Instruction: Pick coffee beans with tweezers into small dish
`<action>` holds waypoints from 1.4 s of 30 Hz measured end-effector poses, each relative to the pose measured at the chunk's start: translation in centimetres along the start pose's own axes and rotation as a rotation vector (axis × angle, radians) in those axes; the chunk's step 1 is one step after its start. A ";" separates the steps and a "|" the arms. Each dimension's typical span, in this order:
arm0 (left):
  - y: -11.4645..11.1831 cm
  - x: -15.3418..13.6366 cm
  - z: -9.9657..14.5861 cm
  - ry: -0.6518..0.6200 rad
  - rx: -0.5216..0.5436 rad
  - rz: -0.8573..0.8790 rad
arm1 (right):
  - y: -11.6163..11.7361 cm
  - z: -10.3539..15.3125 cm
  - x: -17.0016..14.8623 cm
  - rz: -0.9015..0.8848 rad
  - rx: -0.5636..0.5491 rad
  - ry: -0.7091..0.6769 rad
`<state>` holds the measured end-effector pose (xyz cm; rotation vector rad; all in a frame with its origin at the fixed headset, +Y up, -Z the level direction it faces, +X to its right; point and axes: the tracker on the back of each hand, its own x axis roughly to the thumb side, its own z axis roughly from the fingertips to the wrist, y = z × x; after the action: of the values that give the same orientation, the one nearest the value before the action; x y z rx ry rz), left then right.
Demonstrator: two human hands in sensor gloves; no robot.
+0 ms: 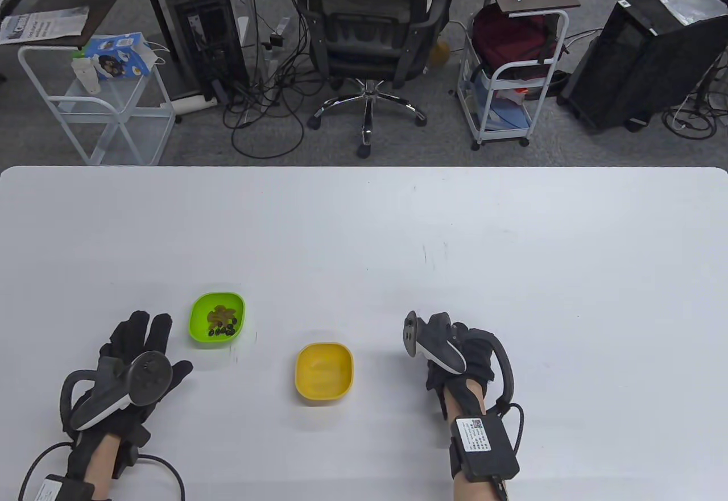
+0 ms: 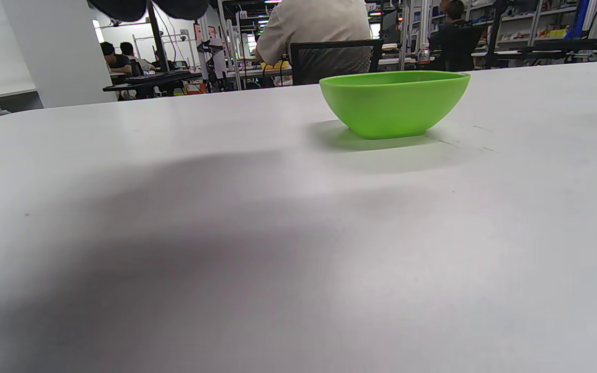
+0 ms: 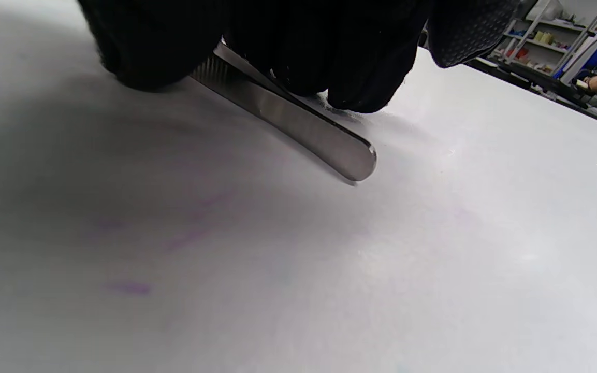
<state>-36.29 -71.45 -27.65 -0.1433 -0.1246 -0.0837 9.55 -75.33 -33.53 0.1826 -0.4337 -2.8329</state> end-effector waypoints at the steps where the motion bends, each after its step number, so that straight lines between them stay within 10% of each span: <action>1: 0.0 0.0 0.0 0.000 0.000 0.000 | 0.0 0.0 0.0 0.002 0.000 0.002; 42: -0.1 0.3 -0.1 -0.011 -0.014 -0.006 | -2.0 0.5 0.1 -0.052 -0.048 -0.049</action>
<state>-35.96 -71.56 -27.70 -0.1573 -0.1353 -0.0897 8.83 -73.37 -33.66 0.1170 -0.3754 -2.9013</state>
